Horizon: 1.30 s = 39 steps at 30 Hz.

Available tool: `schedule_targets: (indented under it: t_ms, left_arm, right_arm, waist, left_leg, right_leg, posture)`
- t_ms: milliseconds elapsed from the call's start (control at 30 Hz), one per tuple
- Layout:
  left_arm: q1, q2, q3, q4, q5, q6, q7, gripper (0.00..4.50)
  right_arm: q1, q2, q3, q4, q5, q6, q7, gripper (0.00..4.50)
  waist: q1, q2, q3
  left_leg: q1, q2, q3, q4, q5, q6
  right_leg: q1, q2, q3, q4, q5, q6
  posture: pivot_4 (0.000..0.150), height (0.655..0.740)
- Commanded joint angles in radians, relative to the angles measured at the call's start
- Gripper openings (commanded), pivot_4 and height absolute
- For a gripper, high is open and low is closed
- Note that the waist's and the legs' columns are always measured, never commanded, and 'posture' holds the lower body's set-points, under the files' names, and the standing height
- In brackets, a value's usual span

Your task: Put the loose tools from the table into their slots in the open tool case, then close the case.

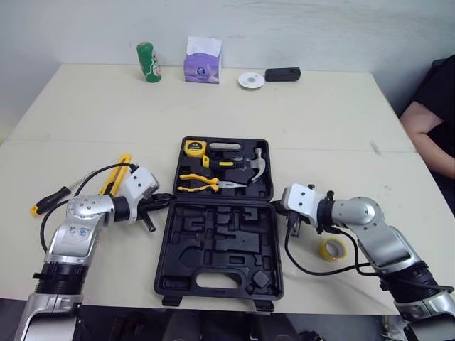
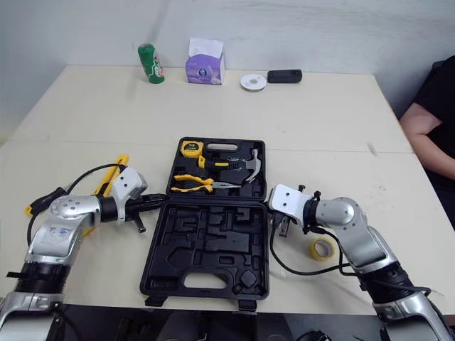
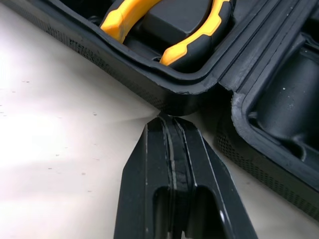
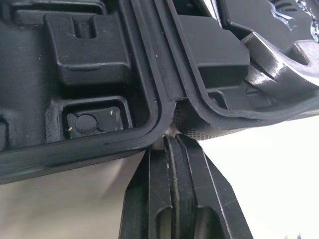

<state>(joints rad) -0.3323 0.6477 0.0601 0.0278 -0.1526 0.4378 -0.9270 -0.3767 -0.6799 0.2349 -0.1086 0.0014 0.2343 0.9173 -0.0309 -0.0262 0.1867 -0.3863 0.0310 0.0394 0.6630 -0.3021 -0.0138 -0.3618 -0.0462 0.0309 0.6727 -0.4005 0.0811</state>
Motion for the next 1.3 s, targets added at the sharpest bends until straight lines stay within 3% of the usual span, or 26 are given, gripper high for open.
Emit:
schedule_targets:
  t_ms: [33,533,667,867,900,933,1167,1200,1300]
  left_arm:
    - [0.021,-0.013,-0.02,-0.08,-0.043,0.001,-0.01,0.06]
    - [0.062,0.064,0.036,-0.066,-0.058,-0.083,-0.047,0.06]
    - [0.104,0.131,0.117,-0.096,-0.107,-0.12,-0.087,0.06]
    - [0.184,0.255,0.36,-0.058,-0.244,-0.117,-0.172,0.06]
    - [0.201,0.278,0.405,0.001,-0.24,-0.158,-0.188,0.65]
    - [0.216,0.301,0.443,0.06,-0.225,-0.2,-0.192,0.89]
    - [0.295,0.447,0.627,0.491,-0.168,-0.429,-0.176,3.98]
    - [0.298,0.461,0.642,0.533,-0.17,-0.448,-0.17,4.45]
    - [0.305,0.514,0.694,0.703,-0.168,-0.514,-0.142,4.45]
  right_arm:
    - [-0.012,0.011,-0.002,-0.011,0.005,-0.036,0.006,0.0]
    - [0.013,-0.001,-0.071,-0.016,0.049,-0.073,0.017,0.0]
    - [0.062,-0.079,-0.169,-0.019,0.098,-0.166,0.061,0.0]
    - [0.245,-0.203,-0.43,-0.046,0.262,-0.203,0.151,0.0]
    - [0.281,-0.219,-0.481,-0.037,0.276,-0.212,0.157,0.65]
    - [0.314,-0.233,-0.529,-0.024,0.285,-0.22,0.162,0.88]
    - [0.46,-0.287,-0.794,0.183,0.297,-0.342,0.189,4.17]
    - [0.468,-0.29,-0.815,0.214,0.295,-0.364,0.184,4.5]
    - [0.487,-0.277,-0.891,0.329,0.334,-0.433,0.197,4.5]
  waist:
    - [-0.001,0.0,0.0]
    - [-0.005,0.0,0.0]
    - [-0.003,0.0,0.0]
    - [-0.002,0.0,0.0]
    - [-0.003,0.0,0.0]
    - [-0.004,0.0,0.0]
    - [-0.02,0.0,0.0]
    - [-0.022,0.0,0.0]
    - [-0.025,0.0,0.0]
  left_leg:
    - [0.0,0.0,0.0,0.0,0.0,0.0]
    - [0.0,0.0,0.0,0.0,0.0,0.0]
    - [0.0,0.0,0.0,0.0,0.0,0.0]
    - [0.0,0.001,-0.001,-0.002,-0.003,0.005]
    - [0.0,0.001,-0.001,-0.002,-0.003,0.005]
    - [0.0,0.001,-0.001,-0.002,-0.003,0.005]
    - [0.002,0.0,0.0,-0.006,-0.003,0.006]
    - [0.003,0.0,0.0,-0.008,-0.004,0.006]
    - [0.004,-0.001,0.0,-0.012,-0.003,0.006]
  right_leg:
    - [0.0,0.0,0.0,0.0,0.0,0.0]
    - [0.0,0.0,0.0,0.0,0.0,0.0]
    - [0.0,0.0,0.0,-0.001,0.0,0.0]
    - [0.001,0.0,-0.001,-0.006,0.0,0.0]
    - [0.002,0.0,-0.001,-0.006,0.0,0.0]
    - [0.003,0.0,-0.001,-0.007,0.0,0.0]
    - [0.003,-0.001,-0.001,-0.01,0.0,0.0]
    - [0.004,-0.001,-0.001,-0.011,0.0,0.0]
    - [0.003,-0.002,-0.001,-0.011,0.0,0.0]
  posture:
    - [0.15,0.74]
    - [0.15,0.74]
    - [0.15,0.74]
    - [0.15,0.74]
    - [0.15,0.74]
    - [0.15,0.74]
    - [0.15,0.74]
    - [0.15,0.74]
    - [0.15,0.74]
